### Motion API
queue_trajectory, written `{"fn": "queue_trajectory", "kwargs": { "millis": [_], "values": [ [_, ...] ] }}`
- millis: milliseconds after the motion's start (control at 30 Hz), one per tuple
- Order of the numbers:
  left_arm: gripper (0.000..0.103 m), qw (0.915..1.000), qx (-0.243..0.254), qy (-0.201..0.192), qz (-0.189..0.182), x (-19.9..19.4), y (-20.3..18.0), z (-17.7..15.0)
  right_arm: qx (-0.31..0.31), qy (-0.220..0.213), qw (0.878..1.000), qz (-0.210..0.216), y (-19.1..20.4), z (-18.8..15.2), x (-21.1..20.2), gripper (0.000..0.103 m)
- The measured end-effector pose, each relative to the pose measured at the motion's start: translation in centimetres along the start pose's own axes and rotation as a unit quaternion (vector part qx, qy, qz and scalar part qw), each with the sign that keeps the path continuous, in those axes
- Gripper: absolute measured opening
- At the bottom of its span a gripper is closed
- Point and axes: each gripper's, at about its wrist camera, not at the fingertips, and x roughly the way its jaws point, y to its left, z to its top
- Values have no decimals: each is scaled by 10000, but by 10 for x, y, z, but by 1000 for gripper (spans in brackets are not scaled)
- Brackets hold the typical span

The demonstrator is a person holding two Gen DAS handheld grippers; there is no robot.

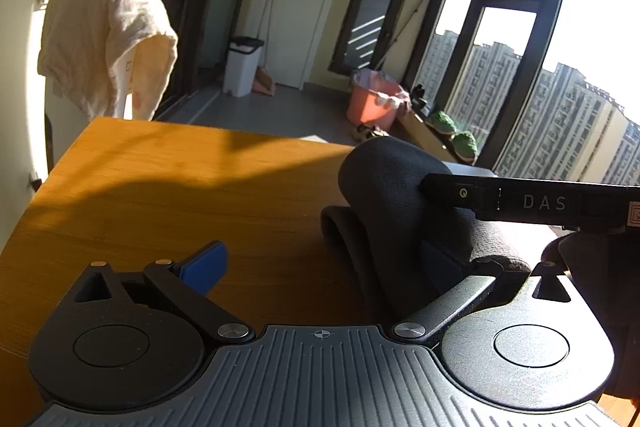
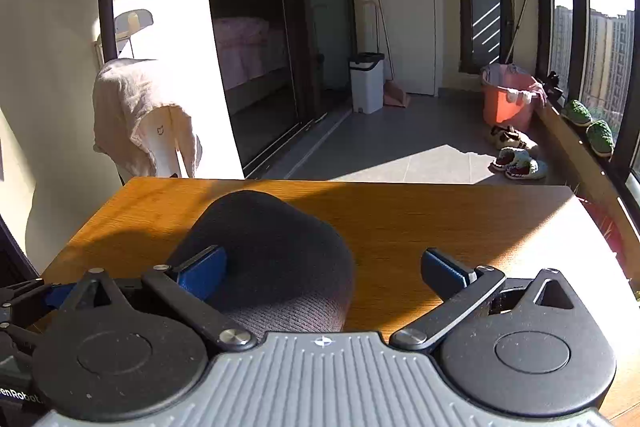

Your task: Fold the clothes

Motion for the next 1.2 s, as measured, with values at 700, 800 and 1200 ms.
{"fn": "queue_trajectory", "kwargs": {
  "millis": [700, 800, 1200],
  "values": [
    [103, 9998, 12, -52, 191, -5, -6, -5, 54, 61, 9999, -137, -9, 3, -3, 103],
    [103, 9996, -14, -75, 275, -6, -6, -5, -61, 246, 9994, -223, -4, 4, 26, 103],
    [103, 9998, -143, -21, 156, -4, -1, -5, 779, -100, 9965, -279, -19, -66, -57, 103]
  ]
}}
